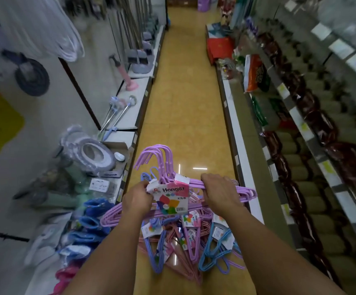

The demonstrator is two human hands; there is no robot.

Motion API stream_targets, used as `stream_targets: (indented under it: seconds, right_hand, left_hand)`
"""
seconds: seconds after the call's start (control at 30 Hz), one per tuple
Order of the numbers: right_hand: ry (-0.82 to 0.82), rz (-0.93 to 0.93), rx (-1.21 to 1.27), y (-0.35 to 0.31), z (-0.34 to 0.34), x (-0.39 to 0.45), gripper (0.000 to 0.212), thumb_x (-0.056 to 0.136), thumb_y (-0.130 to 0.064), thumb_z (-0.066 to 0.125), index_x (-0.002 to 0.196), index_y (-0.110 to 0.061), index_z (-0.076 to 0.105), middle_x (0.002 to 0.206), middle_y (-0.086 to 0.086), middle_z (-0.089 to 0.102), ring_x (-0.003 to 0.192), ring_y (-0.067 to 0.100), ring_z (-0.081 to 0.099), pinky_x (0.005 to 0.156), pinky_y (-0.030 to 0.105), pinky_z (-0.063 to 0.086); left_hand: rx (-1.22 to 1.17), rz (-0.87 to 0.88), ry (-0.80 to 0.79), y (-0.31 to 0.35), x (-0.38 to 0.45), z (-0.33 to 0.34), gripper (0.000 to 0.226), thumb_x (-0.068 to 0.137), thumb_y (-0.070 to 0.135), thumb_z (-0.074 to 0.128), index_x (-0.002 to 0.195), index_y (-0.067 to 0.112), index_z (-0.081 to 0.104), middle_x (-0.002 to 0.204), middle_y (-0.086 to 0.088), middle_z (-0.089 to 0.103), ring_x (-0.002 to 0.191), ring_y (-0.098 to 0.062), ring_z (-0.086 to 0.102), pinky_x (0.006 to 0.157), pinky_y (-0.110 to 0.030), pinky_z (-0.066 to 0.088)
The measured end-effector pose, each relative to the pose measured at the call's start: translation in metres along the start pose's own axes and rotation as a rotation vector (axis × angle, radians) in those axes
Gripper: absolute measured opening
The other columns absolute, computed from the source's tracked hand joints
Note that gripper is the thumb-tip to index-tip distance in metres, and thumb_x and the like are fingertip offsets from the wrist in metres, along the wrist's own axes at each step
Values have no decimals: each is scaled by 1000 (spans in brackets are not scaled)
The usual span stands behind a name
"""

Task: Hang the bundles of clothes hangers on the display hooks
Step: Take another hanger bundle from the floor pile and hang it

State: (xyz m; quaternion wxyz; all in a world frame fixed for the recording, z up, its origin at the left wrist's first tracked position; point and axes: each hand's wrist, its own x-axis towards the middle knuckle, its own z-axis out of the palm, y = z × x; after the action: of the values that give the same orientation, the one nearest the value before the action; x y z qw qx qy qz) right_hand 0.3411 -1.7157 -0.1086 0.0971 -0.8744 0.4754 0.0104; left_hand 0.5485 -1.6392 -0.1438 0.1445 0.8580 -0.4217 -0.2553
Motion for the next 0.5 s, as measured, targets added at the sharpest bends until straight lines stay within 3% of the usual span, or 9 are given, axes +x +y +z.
stream_targets:
  seconds: [0.13, 0.23, 0.4, 0.5]
  right_hand:
    - [-92, -21, -2, -22, -7, -2, 39, 87, -20, 49, 125, -16, 42, 118, 4, 52, 108, 25, 48, 93, 36, 33]
    - [-132, -34, 232, -58, -17, -1, 70, 84, -34, 56, 145, -17, 26, 136, 6, 46, 124, 26, 41, 106, 39, 29]
    - [-68, 83, 663, -129, -33, 7, 75, 77, -65, 60, 135, -26, 33, 115, 2, 62, 106, 28, 58, 88, 39, 46]
    - [-31, 132, 526, -148, -34, 8, 57, 86, -60, 52, 123, -18, 41, 103, 5, 65, 97, 29, 61, 75, 36, 44]
  left_hand:
    - [24, -22, 122, -6, -19, -13, 29, 87, 9, 51, 112, 19, 61, 101, -13, 68, 92, -34, 61, 66, -31, 40]
    - [57, -38, 157, -13, -31, -19, 33, 88, 9, 50, 118, 21, 59, 107, -11, 67, 97, -33, 61, 70, -32, 42]
    - [128, -74, 215, -22, -51, -32, 36, 90, 16, 54, 123, 30, 57, 110, -5, 68, 105, -27, 60, 85, -34, 44]
    - [127, -71, 241, -30, -61, -41, 41, 87, 9, 52, 123, 29, 57, 110, -6, 67, 105, -28, 60, 84, -34, 42]
